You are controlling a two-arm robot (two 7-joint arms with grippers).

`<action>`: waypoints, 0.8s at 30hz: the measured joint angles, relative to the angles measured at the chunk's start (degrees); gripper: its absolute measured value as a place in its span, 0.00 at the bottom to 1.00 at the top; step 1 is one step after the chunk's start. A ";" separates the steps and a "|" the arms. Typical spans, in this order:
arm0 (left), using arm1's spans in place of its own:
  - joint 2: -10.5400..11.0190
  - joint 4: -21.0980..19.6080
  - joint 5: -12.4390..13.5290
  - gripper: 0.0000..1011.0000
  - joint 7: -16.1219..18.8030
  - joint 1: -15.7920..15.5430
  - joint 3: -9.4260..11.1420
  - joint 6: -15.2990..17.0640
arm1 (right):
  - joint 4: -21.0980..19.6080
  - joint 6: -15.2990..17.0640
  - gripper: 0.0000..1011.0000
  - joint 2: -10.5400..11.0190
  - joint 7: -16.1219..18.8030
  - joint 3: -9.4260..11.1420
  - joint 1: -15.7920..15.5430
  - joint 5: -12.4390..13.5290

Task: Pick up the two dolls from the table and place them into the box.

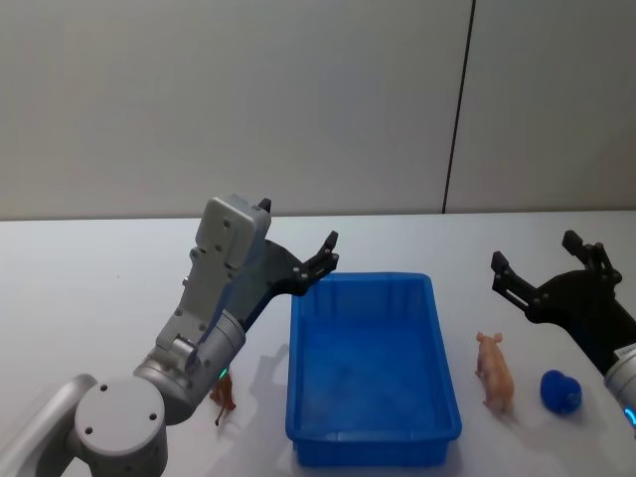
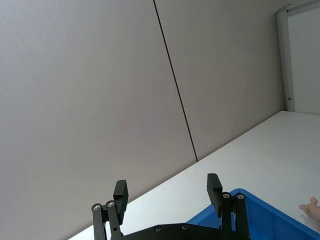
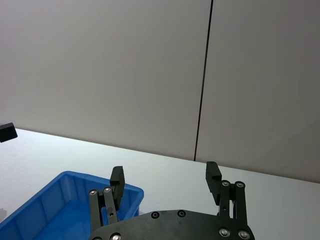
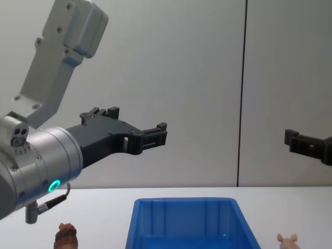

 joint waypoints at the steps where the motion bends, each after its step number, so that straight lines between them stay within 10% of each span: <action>1: 0.00 0.00 0.00 0.99 0.00 0.00 0.00 0.00 | -0.01 0.00 0.99 0.00 0.01 0.00 0.00 0.00; 24: 0.00 0.00 0.00 0.99 0.00 0.00 0.00 0.00 | 0.39 -0.05 0.99 0.09 0.68 0.24 0.29 0.38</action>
